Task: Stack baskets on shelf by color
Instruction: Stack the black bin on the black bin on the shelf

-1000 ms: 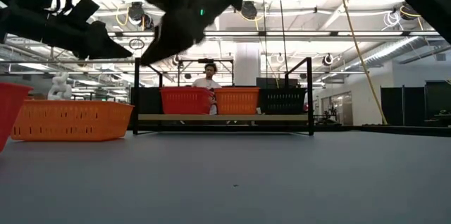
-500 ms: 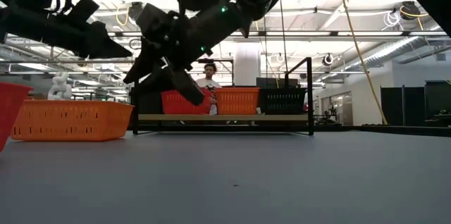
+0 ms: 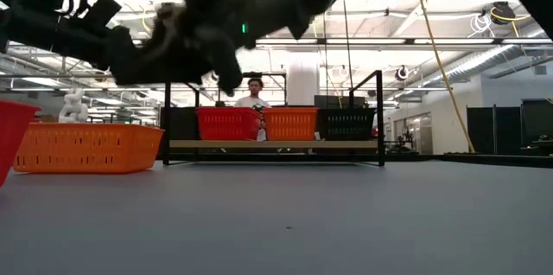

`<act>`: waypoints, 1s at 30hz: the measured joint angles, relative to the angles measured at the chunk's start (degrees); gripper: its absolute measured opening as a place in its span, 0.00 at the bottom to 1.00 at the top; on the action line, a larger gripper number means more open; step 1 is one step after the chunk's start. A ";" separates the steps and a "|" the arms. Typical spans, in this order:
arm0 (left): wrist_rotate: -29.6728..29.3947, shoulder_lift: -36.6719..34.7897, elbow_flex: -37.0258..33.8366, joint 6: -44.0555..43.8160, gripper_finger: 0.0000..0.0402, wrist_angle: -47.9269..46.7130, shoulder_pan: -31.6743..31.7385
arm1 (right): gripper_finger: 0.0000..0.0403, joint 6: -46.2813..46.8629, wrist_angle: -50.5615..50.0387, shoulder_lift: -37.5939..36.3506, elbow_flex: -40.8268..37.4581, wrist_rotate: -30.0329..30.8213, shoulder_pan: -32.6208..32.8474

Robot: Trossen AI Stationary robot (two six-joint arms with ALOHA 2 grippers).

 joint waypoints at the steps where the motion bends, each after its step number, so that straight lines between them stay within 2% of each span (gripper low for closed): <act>1: 0.00 -0.01 0.00 -0.48 0.38 -0.66 -0.03 | 0.35 0.01 0.27 -0.09 0.00 -0.71 0.63; 4: 0.07 -0.01 0.00 -4.64 0.38 -5.84 -0.35 | 0.35 -0.86 1.61 -0.02 -0.02 0.03 2.14; 7: -0.35 0.01 0.00 -6.95 0.38 -9.56 -0.81 | 0.35 -3.38 3.27 -0.02 -0.02 3.51 2.51; 11: -5.15 0.01 0.00 -8.98 0.38 -7.82 -0.01 | 0.35 -3.90 6.18 -0.02 -0.02 15.64 2.14; 14: -3.89 -0.01 0.00 -9.41 0.38 -7.48 1.40 | 0.35 -2.84 7.40 -0.02 -0.02 24.30 1.79; 16: 0.83 0.00 0.00 -9.34 0.38 -8.01 2.80 | 0.35 0.35 7.10 -0.21 -0.02 26.86 1.44; 20: 21.05 -0.01 0.00 -8.57 0.38 -9.62 4.96 | 0.35 9.82 0.10 -3.13 -0.02 27.69 0.28; 22: 25.36 0.00 0.62 -10.78 0.38 -13.78 5.16 | 0.35 14.00 -6.10 -5.89 -0.02 27.26 -0.21; 24: 23.50 0.01 2.47 -11.99 0.38 -21.86 5.18 | 0.35 17.82 -9.21 -8.28 -0.67 24.12 -0.96; 26: 17.99 0.23 4.74 -12.80 0.38 -31.53 5.20 | 0.35 21.09 -10.24 -11.83 -3.40 20.64 -1.60; 28: 12.04 0.88 5.92 -16.48 0.38 -34.31 5.22 | 0.35 22.69 -8.00 -15.82 -7.40 17.79 -2.34; 30: 9.16 1.06 6.84 -19.73 0.38 -34.89 5.45 | 0.35 23.45 -4.06 -20.42 -12.38 17.36 -2.99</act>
